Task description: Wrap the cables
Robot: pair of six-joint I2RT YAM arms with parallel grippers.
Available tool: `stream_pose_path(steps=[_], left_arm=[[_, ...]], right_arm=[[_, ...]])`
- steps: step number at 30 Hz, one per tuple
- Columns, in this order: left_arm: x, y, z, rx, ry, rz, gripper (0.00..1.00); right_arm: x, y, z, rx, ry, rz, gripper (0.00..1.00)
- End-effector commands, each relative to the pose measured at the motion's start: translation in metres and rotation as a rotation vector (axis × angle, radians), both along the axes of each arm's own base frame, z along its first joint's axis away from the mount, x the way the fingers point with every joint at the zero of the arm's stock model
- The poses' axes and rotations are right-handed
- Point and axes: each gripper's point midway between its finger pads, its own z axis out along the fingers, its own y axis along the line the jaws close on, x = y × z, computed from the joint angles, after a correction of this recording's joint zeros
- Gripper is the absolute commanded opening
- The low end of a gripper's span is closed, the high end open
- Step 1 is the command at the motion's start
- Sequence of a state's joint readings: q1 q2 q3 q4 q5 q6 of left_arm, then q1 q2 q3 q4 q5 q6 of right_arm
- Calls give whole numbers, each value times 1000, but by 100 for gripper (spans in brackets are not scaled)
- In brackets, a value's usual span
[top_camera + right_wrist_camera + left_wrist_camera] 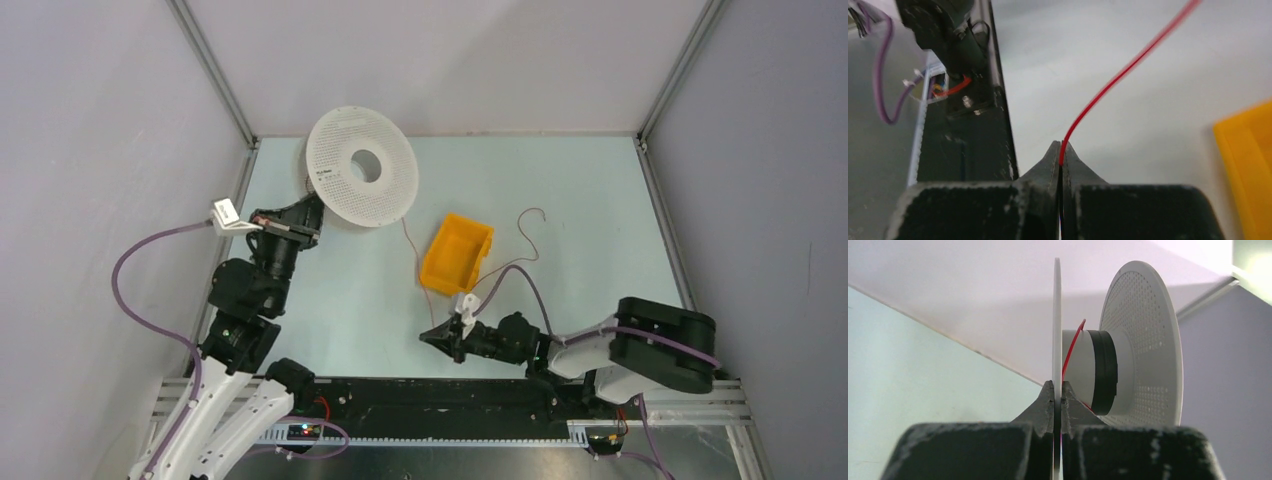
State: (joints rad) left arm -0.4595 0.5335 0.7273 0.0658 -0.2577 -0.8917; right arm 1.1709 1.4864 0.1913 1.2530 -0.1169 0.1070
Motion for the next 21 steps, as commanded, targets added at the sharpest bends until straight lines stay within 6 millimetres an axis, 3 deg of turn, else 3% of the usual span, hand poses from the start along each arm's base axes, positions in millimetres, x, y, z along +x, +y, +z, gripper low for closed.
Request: stream_pose_path(steps=[1, 6, 7, 8, 15, 18, 21], left_arm=[[5, 37, 33, 14, -121, 211, 0], [15, 35, 18, 187, -106, 241, 0], [17, 35, 13, 217, -97, 251, 0], [19, 35, 11, 234, -92, 254, 0], [32, 38, -8, 347, -25, 302, 0], [34, 37, -8, 337, -16, 298, 0], [33, 35, -5, 314, -17, 270, 0]], right_arm=[[3, 23, 24, -98, -101, -95, 0], [-15, 37, 50, -168, -158, -68, 0], [-17, 36, 46, -209, -159, -64, 0], [-21, 42, 60, -194, -175, -57, 0], [-65, 62, 104, -210, -284, 54, 0], [-77, 65, 105, -213, -289, 74, 0], [-77, 66, 86, -257, -249, 43, 0]])
